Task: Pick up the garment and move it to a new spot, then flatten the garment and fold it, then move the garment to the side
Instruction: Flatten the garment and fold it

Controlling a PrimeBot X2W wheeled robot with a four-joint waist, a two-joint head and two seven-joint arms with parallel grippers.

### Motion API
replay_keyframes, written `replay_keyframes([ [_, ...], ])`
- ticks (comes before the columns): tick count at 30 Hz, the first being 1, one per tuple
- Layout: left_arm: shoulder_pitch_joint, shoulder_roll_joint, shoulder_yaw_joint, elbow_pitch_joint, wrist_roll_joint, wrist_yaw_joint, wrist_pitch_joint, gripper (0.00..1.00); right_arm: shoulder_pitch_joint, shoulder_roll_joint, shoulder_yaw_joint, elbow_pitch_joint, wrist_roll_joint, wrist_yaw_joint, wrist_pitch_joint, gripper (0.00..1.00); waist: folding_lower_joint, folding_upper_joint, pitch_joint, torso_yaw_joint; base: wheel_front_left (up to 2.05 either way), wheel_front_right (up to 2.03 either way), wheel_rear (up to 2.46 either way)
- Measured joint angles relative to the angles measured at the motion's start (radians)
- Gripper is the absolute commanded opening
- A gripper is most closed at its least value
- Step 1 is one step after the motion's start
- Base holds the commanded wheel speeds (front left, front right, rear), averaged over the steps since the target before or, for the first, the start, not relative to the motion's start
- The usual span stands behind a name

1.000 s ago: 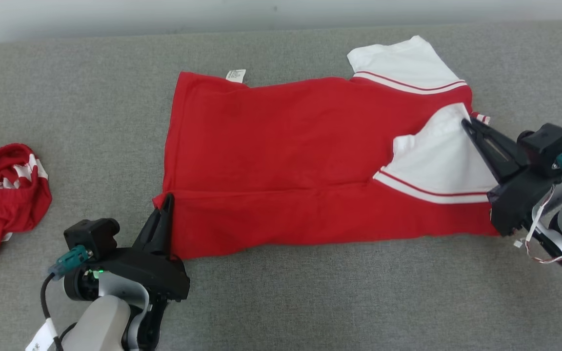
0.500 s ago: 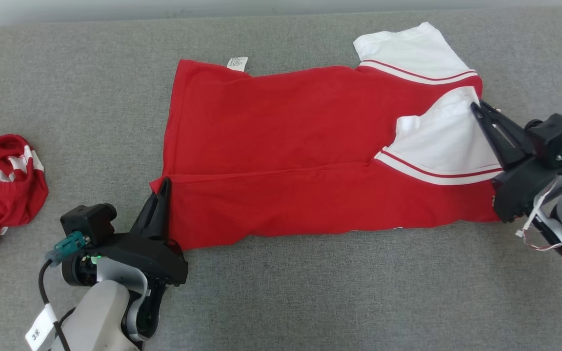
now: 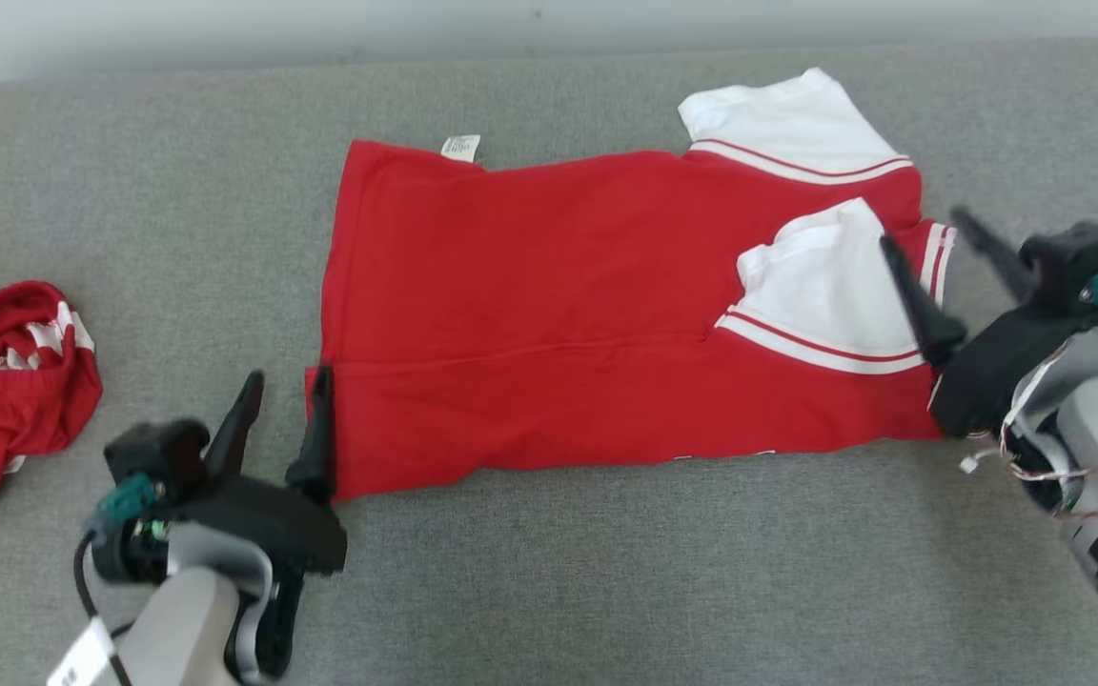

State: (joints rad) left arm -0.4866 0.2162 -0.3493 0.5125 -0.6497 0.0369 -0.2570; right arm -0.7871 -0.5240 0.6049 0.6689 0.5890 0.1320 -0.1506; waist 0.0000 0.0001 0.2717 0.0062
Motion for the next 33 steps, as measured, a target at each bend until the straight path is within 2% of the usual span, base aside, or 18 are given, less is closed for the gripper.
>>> replay_keyframes([
  [3, 0.051, 0.01, 0.004, -0.023, 0.029, 0.017, -0.003, 1.0, 0.037, 0.012, -0.026, -0.014, 0.054, 0.0, 0.094, 1.0, -0.0001, 0.0, -0.019, -0.005, 0.0, 0.0, 0.0],
  [9, 0.118, 0.039, -0.039, -0.045, 0.095, 0.059, 0.003, 1.0, 0.114, 0.007, -0.084, -0.017, 0.07, 0.0, 0.287, 1.0, -0.0001, -0.0001, -0.034, -0.026, 0.0, 0.0, 0.0],
  [14, 0.126, 0.012, -0.063, -0.041, 0.098, 0.078, 0.028, 1.0, 0.165, 0.034, -0.193, -0.002, 0.062, 0.0, 0.386, 1.0, -0.0001, 0.0, -0.017, -0.029, 0.0, 0.0, 0.0],
  [21, 0.091, 0.002, -0.073, 0.007, 0.109, 0.099, 0.034, 1.0, 0.21, 0.087, -0.287, -0.033, -0.002, 0.0, 0.477, 1.0, -0.0001, -0.0001, 0.007, -0.033, 0.0, 0.0, 0.0],
  [25, 0.061, 0.002, -0.094, 0.04, 0.114, 0.102, 0.077, 1.0, 0.219, 0.122, -0.343, -0.036, -0.036, 0.0, 0.55, 1.0, -0.0002, -0.0002, 0.013, -0.031, 0.0, 0.0, 0.0],
  [26, 0.055, -0.001, -0.1, 0.046, 0.115, 0.095, 0.091, 0.93, 0.223, 0.128, -0.349, -0.043, -0.045, 0.0, 0.57, 1.0, -0.0002, -0.0002, 0.013, -0.029, 0.0, 0.0, 0.0],
  [27, 0.05, -0.001, -0.104, 0.049, 0.114, 0.092, 0.104, 0.49, 0.228, 0.132, -0.358, -0.052, -0.049, -0.002, 0.587, 1.0, -0.0002, -0.0002, 0.013, -0.027, 0.0, 0.0, 0.0],
  [28, 0.045, -0.001, -0.107, 0.054, 0.111, 0.084, 0.115, 0.35, 0.235, 0.133, -0.362, -0.065, -0.055, -0.002, 0.603, 1.0, -0.0003, -0.0003, 0.012, -0.025, 0.0, 0.0, 0.0],
  [29, 0.042, -0.002, -0.11, 0.057, 0.109, 0.076, 0.122, 0.0, 0.243, 0.134, -0.363, -0.08, -0.059, -0.003, 0.62, 0.0, -0.0002, -0.0003, 0.011, -0.024, 0.0, 0.0, 0.0],
  [33, 0.042, -0.008, -0.119, 0.065, 0.097, 0.058, 0.14, 0.0, 0.289, 0.134, -0.37, -0.156, -0.069, -0.003, 0.653, 0.0, -0.0002, -0.0002, -0.001, -0.02, 0.0, 0.0, 0.0],
])
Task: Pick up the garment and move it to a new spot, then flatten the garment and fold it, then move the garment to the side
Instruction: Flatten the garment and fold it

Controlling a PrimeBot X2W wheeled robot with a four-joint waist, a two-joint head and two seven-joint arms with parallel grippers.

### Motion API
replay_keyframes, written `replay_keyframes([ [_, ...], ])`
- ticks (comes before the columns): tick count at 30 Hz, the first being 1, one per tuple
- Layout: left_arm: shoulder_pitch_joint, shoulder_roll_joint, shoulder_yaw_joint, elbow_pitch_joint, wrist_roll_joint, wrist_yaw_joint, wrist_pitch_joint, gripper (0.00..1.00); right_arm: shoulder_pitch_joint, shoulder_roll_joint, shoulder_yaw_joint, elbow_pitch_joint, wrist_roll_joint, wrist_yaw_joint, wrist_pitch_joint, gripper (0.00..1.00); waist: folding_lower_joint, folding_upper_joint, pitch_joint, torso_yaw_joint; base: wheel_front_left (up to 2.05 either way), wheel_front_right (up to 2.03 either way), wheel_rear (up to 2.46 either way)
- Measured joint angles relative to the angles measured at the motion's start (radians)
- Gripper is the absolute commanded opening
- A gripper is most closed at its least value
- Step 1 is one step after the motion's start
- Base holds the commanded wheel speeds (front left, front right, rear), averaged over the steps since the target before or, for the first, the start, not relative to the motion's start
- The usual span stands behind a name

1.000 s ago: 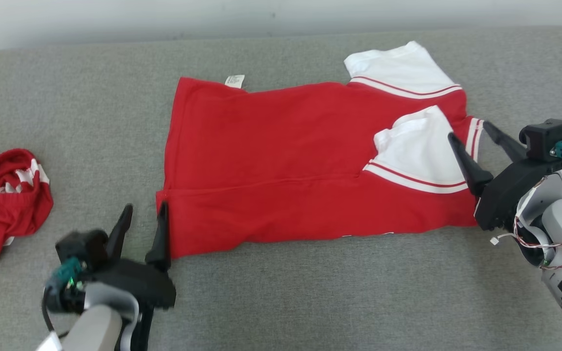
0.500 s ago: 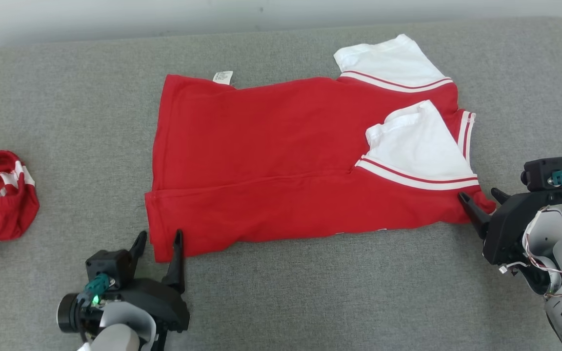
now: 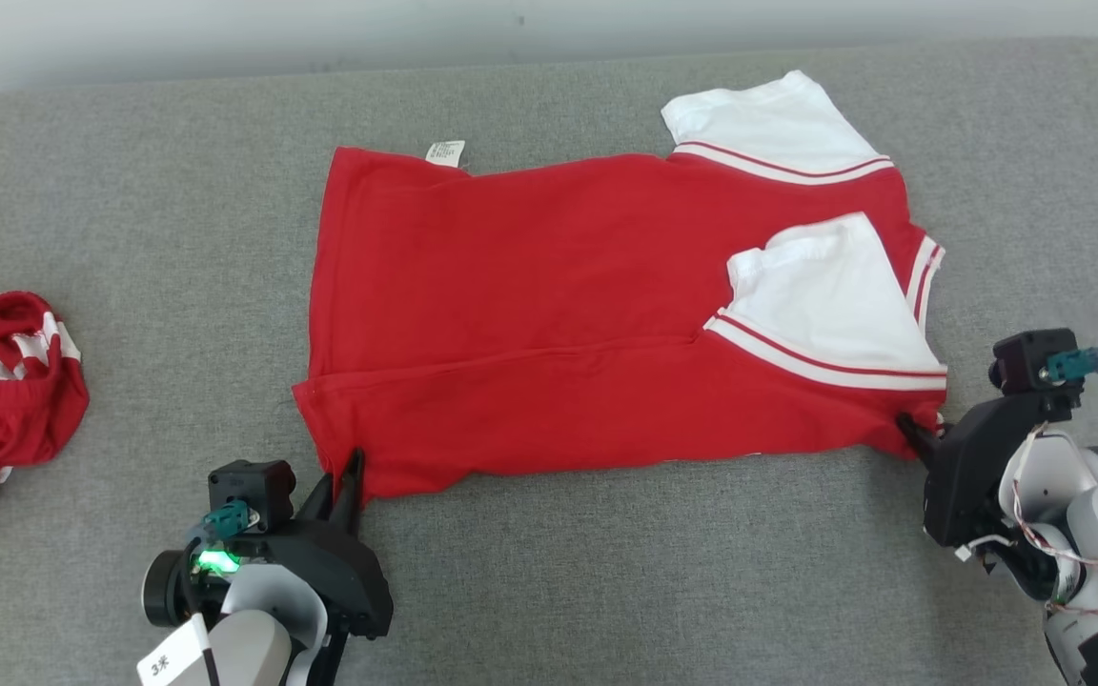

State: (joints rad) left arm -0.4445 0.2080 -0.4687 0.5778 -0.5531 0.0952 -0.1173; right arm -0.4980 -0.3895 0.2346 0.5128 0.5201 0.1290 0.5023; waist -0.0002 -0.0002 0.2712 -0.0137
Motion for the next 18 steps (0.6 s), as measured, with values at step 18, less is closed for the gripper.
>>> replay_keyframes([
  [18, 0.213, 0.036, 0.004, -0.187, -0.057, 0.046, 0.049, 0.0, 0.289, 0.042, -0.22, -0.292, -0.032, 0.001, 0.098, 0.0, 0.0002, 0.0002, -0.093, 0.012, 0.0, 0.0, 0.0],
])
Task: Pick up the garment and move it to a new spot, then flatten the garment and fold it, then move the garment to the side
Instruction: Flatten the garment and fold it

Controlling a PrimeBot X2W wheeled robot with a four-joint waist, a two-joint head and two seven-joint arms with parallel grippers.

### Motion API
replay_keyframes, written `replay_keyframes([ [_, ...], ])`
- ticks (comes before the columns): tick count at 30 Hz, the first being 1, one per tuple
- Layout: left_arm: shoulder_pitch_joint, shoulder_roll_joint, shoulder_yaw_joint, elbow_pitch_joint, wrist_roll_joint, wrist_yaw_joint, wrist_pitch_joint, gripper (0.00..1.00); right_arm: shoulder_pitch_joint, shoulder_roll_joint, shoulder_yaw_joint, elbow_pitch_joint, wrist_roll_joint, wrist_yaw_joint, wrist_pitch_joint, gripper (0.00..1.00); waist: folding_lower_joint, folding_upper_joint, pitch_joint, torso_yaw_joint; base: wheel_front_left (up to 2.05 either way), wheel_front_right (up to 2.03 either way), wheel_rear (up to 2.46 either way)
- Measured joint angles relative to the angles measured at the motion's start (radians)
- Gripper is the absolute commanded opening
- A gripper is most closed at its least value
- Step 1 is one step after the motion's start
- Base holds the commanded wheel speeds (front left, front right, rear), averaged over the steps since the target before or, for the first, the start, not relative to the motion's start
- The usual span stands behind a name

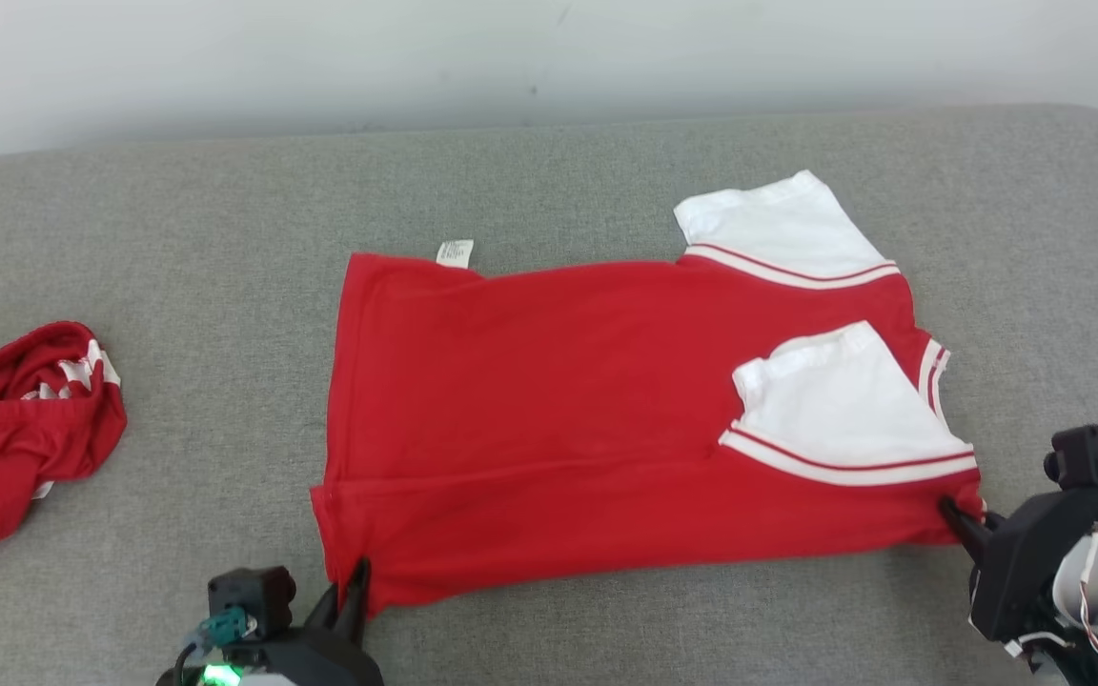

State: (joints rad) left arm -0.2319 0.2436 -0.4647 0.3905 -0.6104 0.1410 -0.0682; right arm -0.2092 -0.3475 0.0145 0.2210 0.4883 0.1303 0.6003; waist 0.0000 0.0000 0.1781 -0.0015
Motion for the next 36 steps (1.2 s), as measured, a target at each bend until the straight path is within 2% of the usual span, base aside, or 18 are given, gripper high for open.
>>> replay_keyframes([
  [6, 0.053, 0.013, -0.005, -0.046, -0.01, 0.011, 0.02, 0.0, 0.064, 0.033, -0.043, -0.029, -0.016, 0.0, 0.036, 0.0, 0.0, 0.0, -0.011, 0.004, 0.0, 0.0, 0.0],
  [7, 0.062, 0.016, -0.007, -0.051, -0.01, 0.017, 0.02, 0.05, 0.089, 0.043, -0.052, -0.04, -0.017, 0.0, 0.053, 0.0, 0.0, 0.0, -0.016, 0.006, 0.0, 0.0, 0.0],
  [8, 0.066, 0.017, -0.007, -0.053, -0.01, 0.018, 0.022, 0.26, 0.1, 0.048, -0.058, -0.048, -0.018, 0.0, 0.056, 0.0, 0.0, 0.0, -0.019, 0.007, 0.0, 0.0, 0.0],
  [9, 0.071, 0.018, -0.007, -0.056, -0.01, 0.022, 0.021, 0.81, 0.108, 0.052, -0.065, -0.055, -0.026, 0.0, 0.057, 0.0, 0.0, 0.0, -0.021, 0.008, 0.0, 0.0, 0.0],
  [10, 0.075, 0.019, -0.008, -0.056, -0.01, 0.025, 0.021, 1.0, 0.112, 0.055, -0.068, -0.061, -0.035, 0.0, 0.057, 0.07, 0.0, 0.0, -0.023, 0.008, 0.0, 0.0, 0.0],
  [11, 0.075, 0.019, -0.008, -0.056, -0.01, 0.025, 0.021, 1.0, 0.112, 0.055, -0.068, -0.061, -0.035, 0.0, 0.057, 1.0, 0.0, 0.0, -0.023, 0.008, 0.0, 0.0, 0.0],
  [21, 0.08, 0.049, 0.0, -0.08, 0.002, 0.049, 0.011, 1.0, 0.113, 0.076, -0.109, -0.101, -0.077, 0.0, 0.032, 1.0, 0.0, 0.0, -0.045, 0.007, 0.0, 0.0, 0.0],
  [26, 0.019, 0.073, 0.006, -0.108, 0.012, 0.051, 0.029, 1.0, 0.062, 0.065, -0.119, -0.126, -0.103, 0.0, 0.044, 1.0, -0.0001, 0.0, -0.044, 0.012, 0.0, 0.0, 0.0],
  [31, -0.124, 0.085, 0.001, -0.088, 0.019, 0.013, 0.084, 1.0, -0.073, 0.032, -0.091, -0.121, -0.111, 0.0, 0.061, 1.0, 0.0, 0.0001, -0.02, 0.016, 0.0, 0.0, 0.0],
  [36, -0.308, 0.082, -0.003, 0.023, 0.015, -0.045, 0.133, 1.0, -0.269, 0.033, -0.03, -0.025, -0.095, 0.0, 0.058, 1.0, 0.0001, 0.0002, 0.02, 0.016, 0.0, 0.0, 0.0],
])
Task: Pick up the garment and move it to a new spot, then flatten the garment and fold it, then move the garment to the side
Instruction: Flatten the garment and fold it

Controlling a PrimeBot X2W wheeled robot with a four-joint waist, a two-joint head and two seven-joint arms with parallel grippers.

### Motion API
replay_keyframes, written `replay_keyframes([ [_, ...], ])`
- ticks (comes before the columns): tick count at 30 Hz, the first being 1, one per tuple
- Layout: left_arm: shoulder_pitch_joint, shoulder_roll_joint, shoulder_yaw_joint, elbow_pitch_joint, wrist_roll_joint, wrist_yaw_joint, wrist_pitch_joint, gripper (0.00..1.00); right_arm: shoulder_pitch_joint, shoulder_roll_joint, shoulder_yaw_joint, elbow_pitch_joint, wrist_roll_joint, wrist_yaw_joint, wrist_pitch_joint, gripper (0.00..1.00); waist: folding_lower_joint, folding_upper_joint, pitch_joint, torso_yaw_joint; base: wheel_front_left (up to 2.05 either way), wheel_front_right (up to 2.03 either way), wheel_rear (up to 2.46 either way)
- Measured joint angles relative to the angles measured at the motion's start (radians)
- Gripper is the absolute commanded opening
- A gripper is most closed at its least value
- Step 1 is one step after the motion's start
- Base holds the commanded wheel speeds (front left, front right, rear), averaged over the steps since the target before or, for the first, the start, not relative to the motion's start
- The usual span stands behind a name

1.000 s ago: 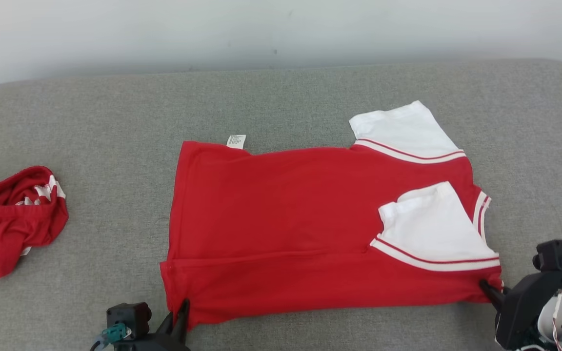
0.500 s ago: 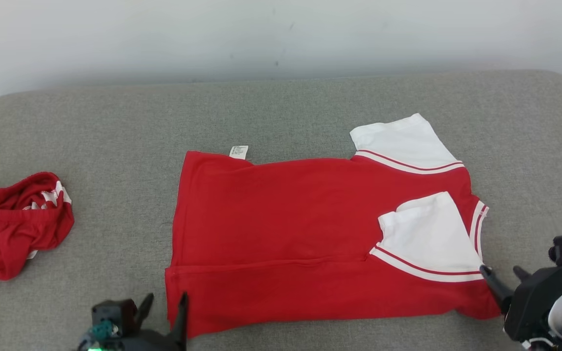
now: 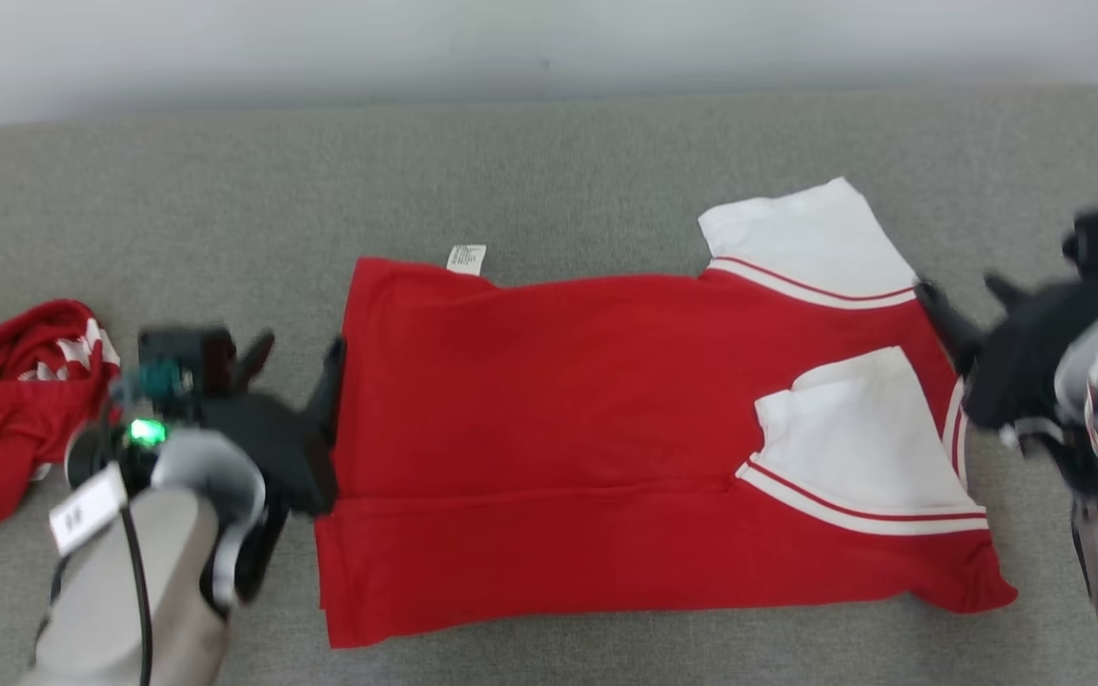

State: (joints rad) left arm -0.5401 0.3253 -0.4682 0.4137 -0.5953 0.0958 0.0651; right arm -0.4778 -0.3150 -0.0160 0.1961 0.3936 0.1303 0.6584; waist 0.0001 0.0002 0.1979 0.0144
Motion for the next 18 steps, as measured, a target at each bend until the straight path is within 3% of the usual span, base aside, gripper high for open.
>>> replay_keyframes([
  [7, -0.265, -0.046, -0.009, 0.196, -0.01, -0.078, 0.049, 1.0, -0.36, 0.007, 0.168, 0.222, 0.014, 0.0, -0.07, 1.0, 0.0001, 0.0001, 0.106, -0.005, 0.0, 0.0, 0.0],
  [18, -0.423, -0.078, -0.054, 0.393, 0.026, -0.124, 0.036, 1.0, -0.545, -0.025, 0.326, 0.394, 0.09, 0.0, -0.159, 1.0, 0.0002, 0.0001, 0.225, -0.007, 0.0, 0.0, 0.0],
])
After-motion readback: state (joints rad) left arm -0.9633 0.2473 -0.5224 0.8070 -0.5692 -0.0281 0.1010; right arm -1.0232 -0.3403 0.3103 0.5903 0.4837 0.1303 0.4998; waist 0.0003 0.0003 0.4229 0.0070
